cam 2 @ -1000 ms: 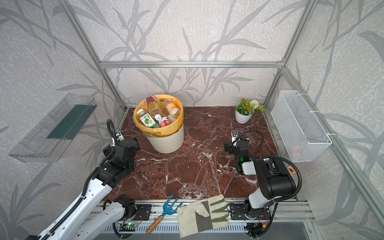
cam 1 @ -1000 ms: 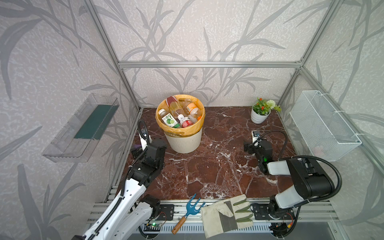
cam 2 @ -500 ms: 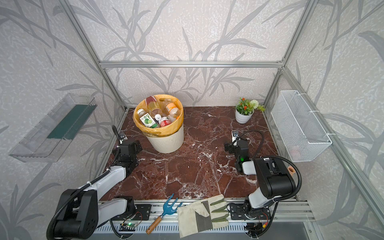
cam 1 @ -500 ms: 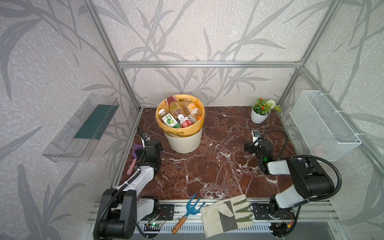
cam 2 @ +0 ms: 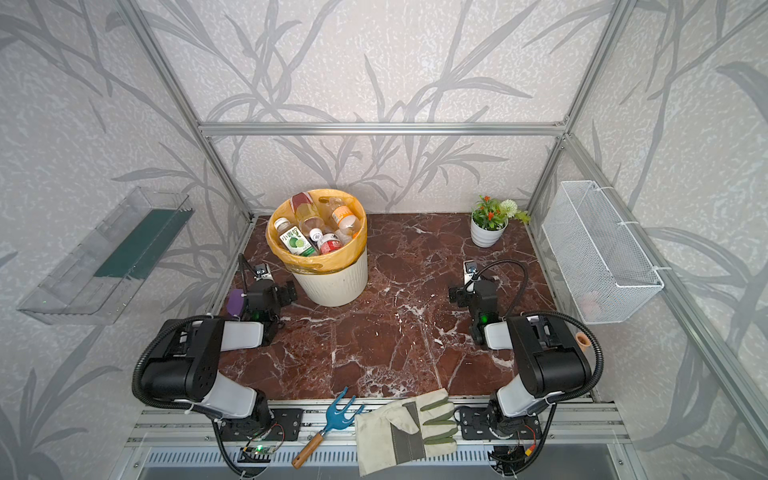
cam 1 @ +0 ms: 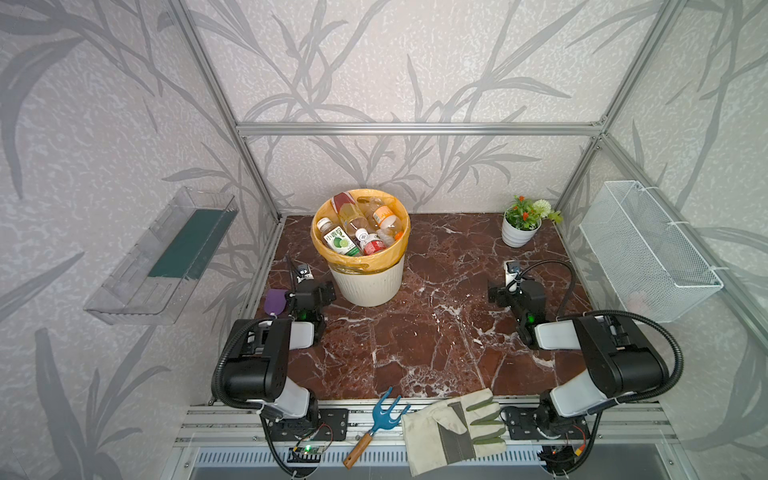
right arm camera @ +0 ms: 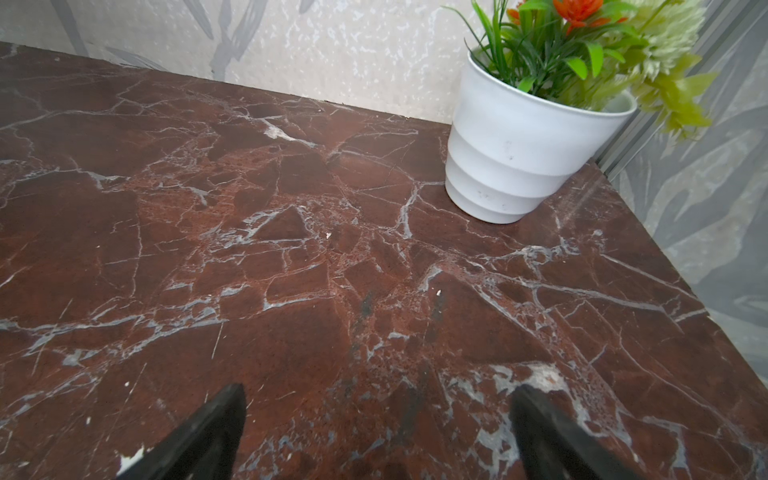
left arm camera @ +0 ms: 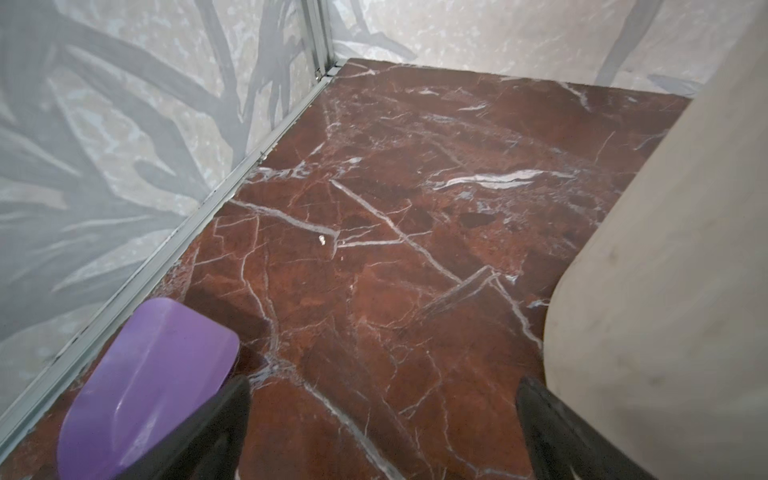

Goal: Throw the plastic bottles in the bin

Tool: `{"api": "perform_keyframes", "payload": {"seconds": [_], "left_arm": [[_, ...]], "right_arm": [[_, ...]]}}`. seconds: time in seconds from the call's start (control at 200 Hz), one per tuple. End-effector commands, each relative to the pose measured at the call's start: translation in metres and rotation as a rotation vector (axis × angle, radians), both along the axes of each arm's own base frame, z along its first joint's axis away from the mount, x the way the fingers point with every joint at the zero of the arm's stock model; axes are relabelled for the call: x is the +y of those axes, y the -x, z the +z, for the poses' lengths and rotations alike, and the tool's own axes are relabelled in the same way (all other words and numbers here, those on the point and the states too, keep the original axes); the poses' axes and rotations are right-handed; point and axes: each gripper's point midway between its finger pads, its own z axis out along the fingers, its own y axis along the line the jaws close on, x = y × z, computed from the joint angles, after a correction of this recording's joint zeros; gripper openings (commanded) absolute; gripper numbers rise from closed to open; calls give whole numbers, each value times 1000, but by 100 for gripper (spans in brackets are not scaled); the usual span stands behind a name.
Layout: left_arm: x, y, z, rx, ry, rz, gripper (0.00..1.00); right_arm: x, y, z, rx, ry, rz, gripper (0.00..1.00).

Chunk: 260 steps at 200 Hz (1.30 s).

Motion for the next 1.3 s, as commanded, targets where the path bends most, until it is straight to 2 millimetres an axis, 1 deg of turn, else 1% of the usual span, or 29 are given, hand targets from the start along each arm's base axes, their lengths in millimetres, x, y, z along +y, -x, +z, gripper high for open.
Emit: {"api": "perform_keyframes", "payload": {"seconds": [0.0, 1.294], "left_arm": [[-7, -11, 17, -52, -11, -56, 99], [-8, -11, 16, -44, -14, -60, 99]], "right_arm": [[0, -3, 8, -38, 4, 1, 99], [0, -4, 7, -34, 3, 3, 99]]}}
